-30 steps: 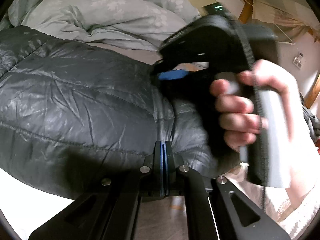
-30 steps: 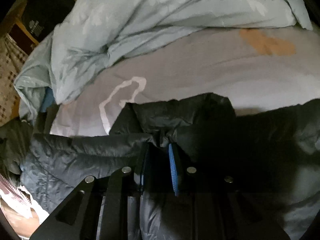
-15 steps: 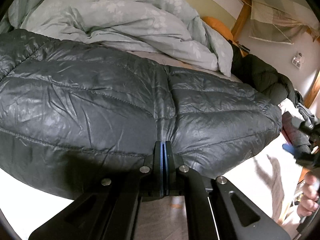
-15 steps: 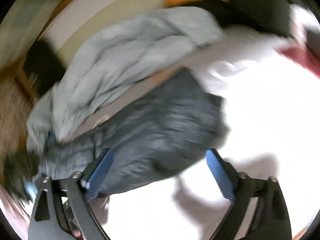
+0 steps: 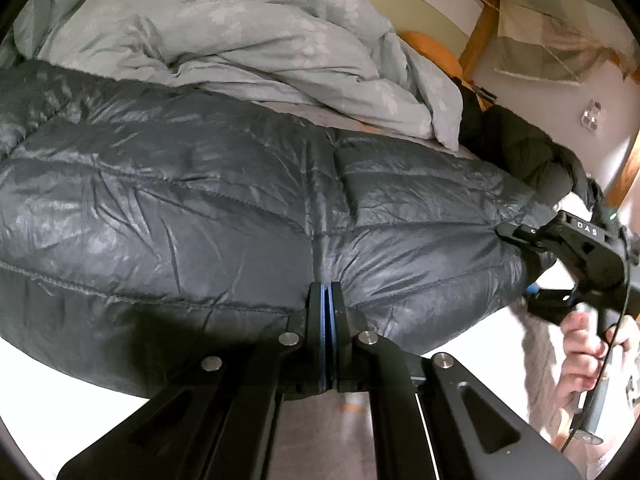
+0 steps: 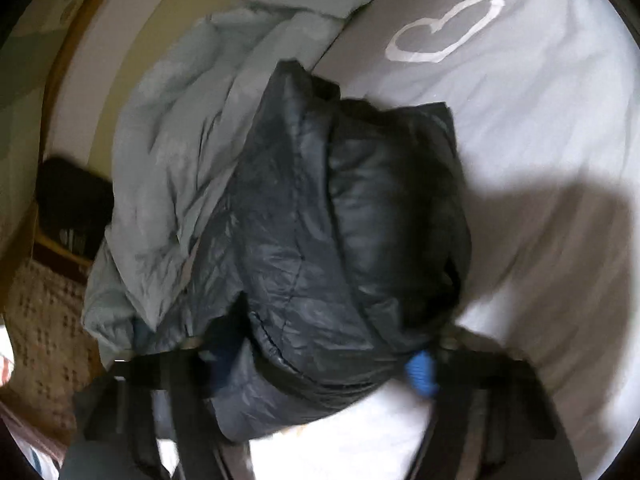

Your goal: Fold large clothes

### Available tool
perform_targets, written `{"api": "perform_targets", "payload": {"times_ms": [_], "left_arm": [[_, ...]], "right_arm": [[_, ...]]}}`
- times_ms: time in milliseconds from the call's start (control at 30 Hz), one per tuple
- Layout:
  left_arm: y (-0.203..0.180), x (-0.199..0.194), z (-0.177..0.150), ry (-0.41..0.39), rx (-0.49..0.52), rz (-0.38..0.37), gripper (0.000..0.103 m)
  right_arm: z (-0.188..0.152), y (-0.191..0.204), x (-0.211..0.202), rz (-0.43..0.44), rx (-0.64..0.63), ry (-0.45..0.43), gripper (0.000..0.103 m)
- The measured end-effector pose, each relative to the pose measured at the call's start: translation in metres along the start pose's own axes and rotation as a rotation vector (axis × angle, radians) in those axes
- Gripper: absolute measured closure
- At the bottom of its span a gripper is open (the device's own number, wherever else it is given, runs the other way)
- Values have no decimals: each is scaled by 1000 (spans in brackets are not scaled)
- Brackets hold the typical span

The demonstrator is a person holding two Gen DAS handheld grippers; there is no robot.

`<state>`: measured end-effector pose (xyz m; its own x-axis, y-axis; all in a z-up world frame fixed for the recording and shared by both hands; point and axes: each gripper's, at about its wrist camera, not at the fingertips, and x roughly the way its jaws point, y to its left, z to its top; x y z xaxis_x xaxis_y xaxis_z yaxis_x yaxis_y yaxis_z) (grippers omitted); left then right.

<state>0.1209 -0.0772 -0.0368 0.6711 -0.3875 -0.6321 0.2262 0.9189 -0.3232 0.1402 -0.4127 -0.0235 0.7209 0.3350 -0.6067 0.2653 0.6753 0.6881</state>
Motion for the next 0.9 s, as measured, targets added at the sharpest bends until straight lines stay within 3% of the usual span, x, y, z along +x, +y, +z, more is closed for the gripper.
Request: {"api": "perform_targets", "payload": {"times_ms": [67, 133, 267, 333, 400, 533, 667, 833, 900], "left_arm": [[-11, -4, -3, -6, 52, 21, 99], [-23, -11, -6, -15, 94, 22, 99], [-41, -23, -12, 9, 25, -125, 99], [-53, -32, -12, 16, 30, -145, 99], [-64, -52, -6, -20, 80, -124, 98], [-56, -89, 15, -79, 129, -39, 92], [-13, -116, 21, -115, 123, 109, 86], [47, -130, 12, -119, 26, 188, 86], [60, -134, 11, -133, -12, 204, 86]], "right_arm": [[-2, 15, -12, -13, -88, -39, 69], [-2, 21, -30, 0, -114, -51, 72], [5, 30, -78, -97, -228, -167, 75], [17, 33, -102, -163, -269, -234, 75], [28, 39, -122, -231, -341, -285, 75], [25, 70, -143, -283, -530, -351, 75], [-2, 119, -140, -284, -704, -366, 72], [-52, 185, -123, -208, -877, -364, 68], [-73, 206, -115, -185, -947, -353, 62]]}}
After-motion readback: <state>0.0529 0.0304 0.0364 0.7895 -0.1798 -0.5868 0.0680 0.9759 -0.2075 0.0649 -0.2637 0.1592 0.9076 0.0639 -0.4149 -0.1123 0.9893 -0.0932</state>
